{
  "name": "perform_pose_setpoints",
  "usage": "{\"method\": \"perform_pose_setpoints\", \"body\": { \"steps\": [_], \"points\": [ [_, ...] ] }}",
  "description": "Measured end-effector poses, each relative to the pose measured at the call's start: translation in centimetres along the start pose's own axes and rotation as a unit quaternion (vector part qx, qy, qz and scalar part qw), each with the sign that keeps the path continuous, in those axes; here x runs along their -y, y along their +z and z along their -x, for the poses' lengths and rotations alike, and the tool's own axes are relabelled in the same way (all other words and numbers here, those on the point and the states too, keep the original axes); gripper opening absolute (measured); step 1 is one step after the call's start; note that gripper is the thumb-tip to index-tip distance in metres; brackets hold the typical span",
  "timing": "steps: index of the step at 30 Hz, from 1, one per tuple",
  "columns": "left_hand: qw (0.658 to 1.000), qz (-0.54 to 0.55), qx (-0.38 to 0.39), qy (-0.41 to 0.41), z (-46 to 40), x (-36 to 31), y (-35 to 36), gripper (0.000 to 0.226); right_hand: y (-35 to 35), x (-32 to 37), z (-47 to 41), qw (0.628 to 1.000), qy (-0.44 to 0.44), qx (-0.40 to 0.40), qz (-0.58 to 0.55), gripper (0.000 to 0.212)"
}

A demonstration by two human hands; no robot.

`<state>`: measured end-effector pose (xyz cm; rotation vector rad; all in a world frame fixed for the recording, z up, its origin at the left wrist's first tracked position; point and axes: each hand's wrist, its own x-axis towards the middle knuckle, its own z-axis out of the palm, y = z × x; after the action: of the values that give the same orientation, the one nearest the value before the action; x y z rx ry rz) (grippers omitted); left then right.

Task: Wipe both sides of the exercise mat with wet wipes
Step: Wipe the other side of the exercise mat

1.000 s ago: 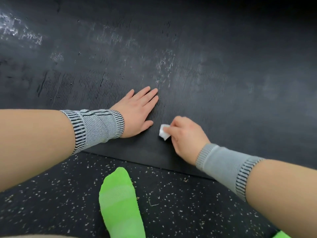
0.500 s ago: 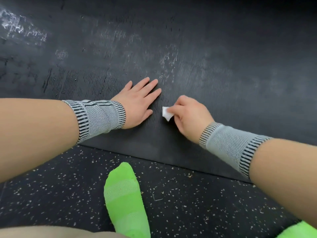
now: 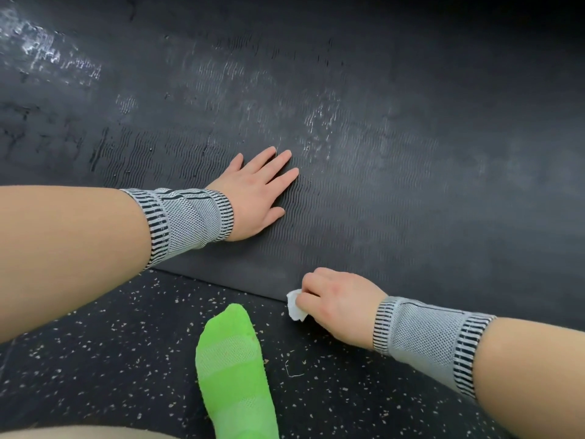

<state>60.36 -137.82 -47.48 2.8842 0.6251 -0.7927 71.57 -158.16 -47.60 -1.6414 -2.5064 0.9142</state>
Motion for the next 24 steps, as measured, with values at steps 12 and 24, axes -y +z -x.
{"method": "perform_pose_setpoints", "body": {
  "steps": [12,24],
  "points": [
    [0.999,0.025,-0.018,-0.008,-0.5,1.0,0.2,0.063,-5.6,-6.6,-5.4,0.972,0.168,-0.144,0.079,0.015],
    [0.998,0.038,-0.027,-0.039,-1.2,2.4,0.3,0.066,-2.3,-2.2,-3.5,0.997,-0.066,-0.018,0.032,0.018]
  ]
}}
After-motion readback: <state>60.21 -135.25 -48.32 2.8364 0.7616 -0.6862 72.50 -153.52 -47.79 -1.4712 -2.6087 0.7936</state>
